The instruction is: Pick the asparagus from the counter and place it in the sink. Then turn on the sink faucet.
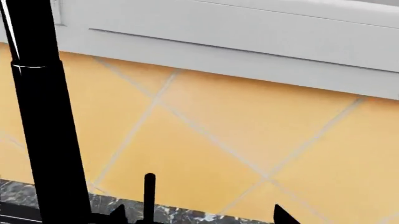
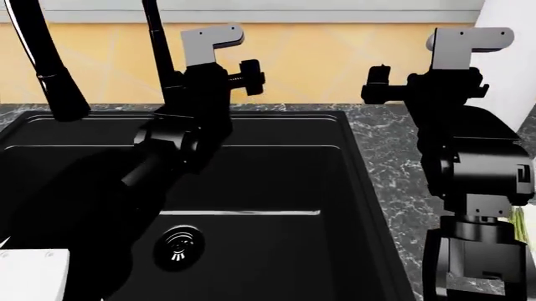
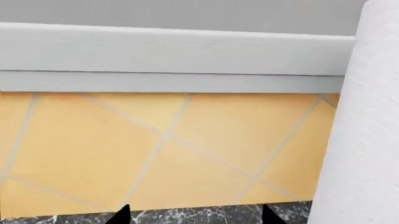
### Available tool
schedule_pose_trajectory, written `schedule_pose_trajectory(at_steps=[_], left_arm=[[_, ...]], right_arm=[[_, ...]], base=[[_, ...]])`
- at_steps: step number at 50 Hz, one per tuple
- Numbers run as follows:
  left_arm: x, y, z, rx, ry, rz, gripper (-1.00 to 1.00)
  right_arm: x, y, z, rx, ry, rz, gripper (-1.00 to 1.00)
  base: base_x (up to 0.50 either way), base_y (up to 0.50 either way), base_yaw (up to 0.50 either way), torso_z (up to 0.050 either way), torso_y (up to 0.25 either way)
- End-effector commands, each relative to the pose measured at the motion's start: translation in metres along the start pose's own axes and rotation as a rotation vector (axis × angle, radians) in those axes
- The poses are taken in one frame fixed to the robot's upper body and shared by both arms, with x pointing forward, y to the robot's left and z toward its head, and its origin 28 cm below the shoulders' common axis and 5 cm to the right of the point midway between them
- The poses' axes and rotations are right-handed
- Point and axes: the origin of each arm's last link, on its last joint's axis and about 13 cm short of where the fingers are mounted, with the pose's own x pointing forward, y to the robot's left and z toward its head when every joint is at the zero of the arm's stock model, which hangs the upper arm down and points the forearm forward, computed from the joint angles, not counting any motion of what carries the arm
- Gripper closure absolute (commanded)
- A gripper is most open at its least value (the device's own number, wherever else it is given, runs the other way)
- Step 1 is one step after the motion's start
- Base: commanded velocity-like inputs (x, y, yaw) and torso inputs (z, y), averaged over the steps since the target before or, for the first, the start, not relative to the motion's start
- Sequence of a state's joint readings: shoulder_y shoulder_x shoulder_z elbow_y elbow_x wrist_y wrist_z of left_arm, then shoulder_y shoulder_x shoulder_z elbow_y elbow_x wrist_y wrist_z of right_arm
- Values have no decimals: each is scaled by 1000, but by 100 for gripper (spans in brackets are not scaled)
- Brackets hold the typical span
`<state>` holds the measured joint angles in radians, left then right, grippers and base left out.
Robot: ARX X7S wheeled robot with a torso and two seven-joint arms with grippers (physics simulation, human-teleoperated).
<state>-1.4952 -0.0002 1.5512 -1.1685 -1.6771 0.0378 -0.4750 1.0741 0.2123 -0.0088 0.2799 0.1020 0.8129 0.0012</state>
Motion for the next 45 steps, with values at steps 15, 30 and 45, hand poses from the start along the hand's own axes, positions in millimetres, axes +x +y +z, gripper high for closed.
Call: schedule_pose_trajectory(at_steps=[15, 30, 45], left_arm=[[3, 6, 2, -25, -16, 55, -100], [4, 10, -14, -15, -15, 44, -100], [5, 13, -13, -21, -20, 50, -100]], right_arm=[[-1, -3, -3, -4, 19, -6, -100], [-49, -13, 0, -29, 91, -16, -100], [-148, -47, 21, -69, 207, -117, -100]], base=[[500, -1, 0, 0, 1], [140, 0, 0, 0, 0], [0, 0, 0, 0, 0]])
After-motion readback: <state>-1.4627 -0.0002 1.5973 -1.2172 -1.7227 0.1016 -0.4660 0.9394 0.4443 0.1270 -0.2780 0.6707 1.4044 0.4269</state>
